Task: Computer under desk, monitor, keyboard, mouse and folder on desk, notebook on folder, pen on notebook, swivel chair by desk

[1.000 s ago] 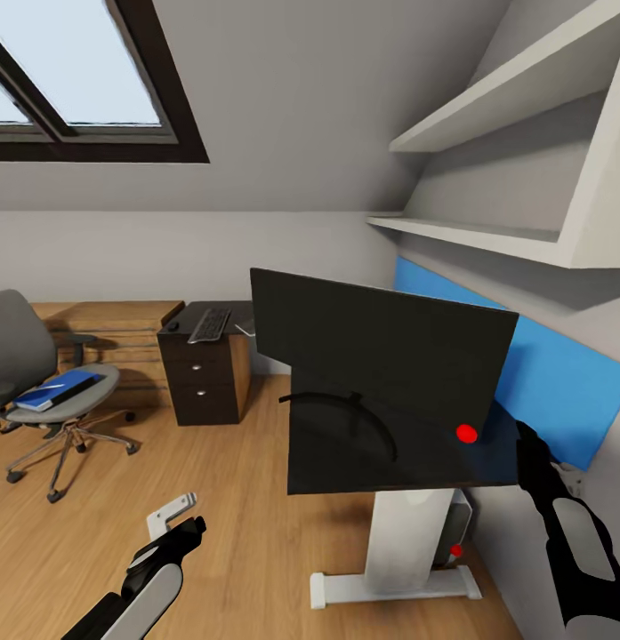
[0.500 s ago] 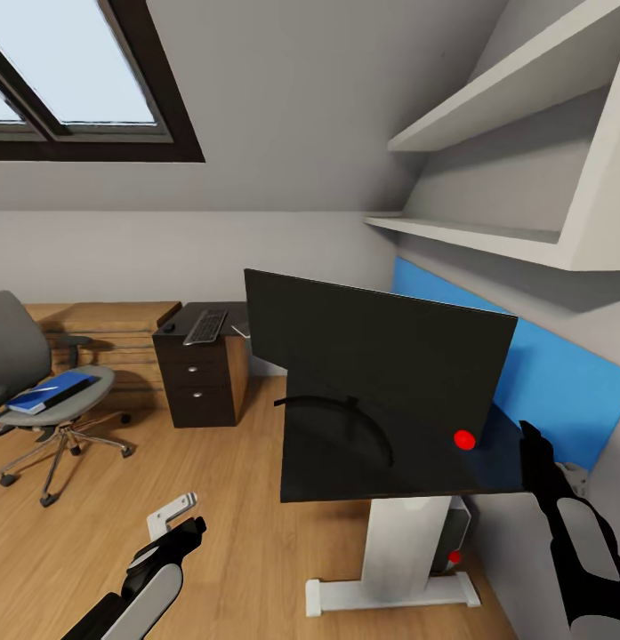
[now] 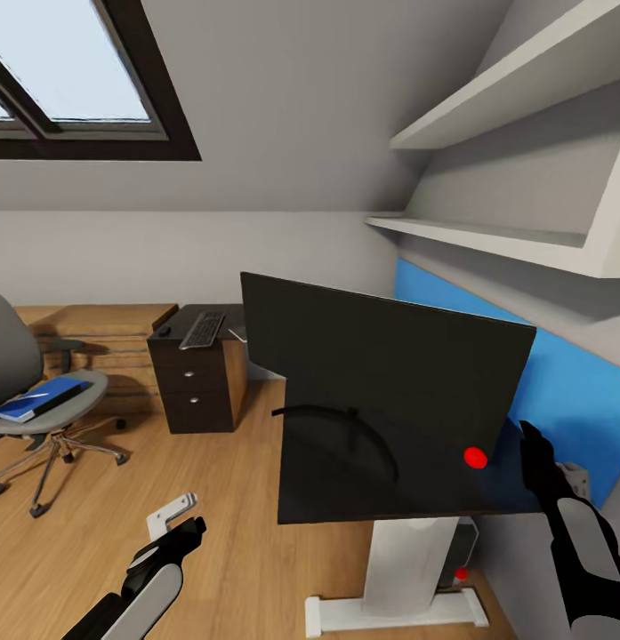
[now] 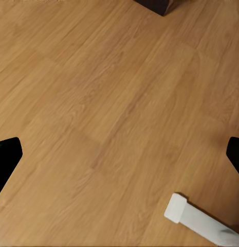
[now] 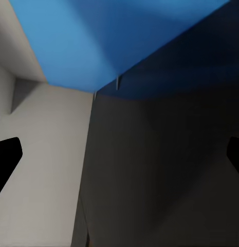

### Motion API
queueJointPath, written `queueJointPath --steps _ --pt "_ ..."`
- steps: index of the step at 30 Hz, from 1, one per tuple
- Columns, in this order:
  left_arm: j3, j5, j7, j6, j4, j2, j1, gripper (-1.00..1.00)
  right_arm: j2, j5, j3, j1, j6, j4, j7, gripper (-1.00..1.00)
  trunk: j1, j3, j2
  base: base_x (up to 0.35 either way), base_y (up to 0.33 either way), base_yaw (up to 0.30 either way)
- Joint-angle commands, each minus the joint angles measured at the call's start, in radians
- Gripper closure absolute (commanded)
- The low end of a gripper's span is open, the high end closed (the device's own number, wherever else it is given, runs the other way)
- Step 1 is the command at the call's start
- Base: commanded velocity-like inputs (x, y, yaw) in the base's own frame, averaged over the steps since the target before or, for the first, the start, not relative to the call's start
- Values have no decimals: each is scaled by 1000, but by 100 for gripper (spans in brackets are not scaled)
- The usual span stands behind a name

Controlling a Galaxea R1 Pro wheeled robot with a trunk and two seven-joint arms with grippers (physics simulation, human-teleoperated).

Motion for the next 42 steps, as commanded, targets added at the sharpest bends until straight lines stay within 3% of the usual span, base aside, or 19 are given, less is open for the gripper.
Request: queueJointPath --steps 1,42 --pt "-2 2 6 5 -1 1 -1 -100 0 -7 -1 -1 5 -2 -6 -100 0 -1 -1 272 -38 0" --pt "-2 3 6 5 -1 1 -1 -100 -1 1 -1 -1 6 -4 -7 -100 0 -1 -1 85 -26 0"
